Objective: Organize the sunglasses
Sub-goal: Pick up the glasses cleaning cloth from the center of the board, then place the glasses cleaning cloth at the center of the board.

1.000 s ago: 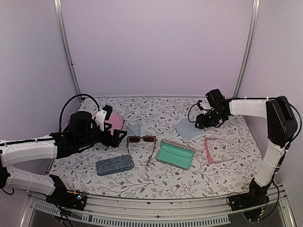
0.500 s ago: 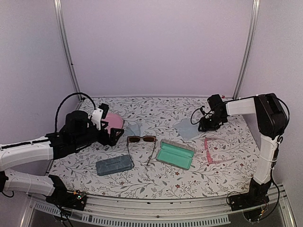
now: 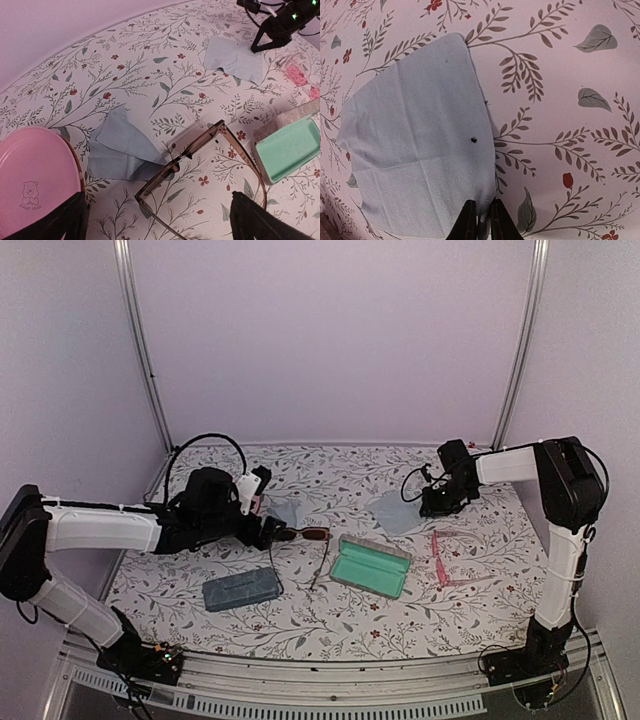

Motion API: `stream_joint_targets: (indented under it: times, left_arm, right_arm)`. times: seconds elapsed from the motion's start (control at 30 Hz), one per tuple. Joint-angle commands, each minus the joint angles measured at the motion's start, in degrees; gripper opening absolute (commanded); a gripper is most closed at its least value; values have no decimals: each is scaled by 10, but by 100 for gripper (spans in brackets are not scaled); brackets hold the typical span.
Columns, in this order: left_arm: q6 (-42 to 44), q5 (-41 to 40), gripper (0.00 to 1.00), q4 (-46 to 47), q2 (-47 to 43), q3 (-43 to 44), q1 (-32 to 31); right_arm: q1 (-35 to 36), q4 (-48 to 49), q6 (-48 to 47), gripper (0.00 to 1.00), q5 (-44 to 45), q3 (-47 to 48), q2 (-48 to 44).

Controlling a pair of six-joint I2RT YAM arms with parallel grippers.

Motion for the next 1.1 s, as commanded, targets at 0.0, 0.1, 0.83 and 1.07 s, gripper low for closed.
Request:
stream_joint_targets:
  times: [0.0, 0.1, 0.83, 1.07]
  left_arm:
    - [11, 22, 99, 30, 33, 20, 8]
    - [10, 26, 99, 36, 39, 21, 8]
    - [-50, -47, 99, -51, -104, 23, 70]
    - [-74, -56, 99, -64, -174, -12, 87]
  right_arm:
    - [5, -21, 9, 10, 0, -4, -3]
    - [5, -20, 0, 5, 1, 4, -15]
    - [349, -181, -140, 0, 18, 244, -144]
    - [452, -176, -129, 1, -65, 140, -201]
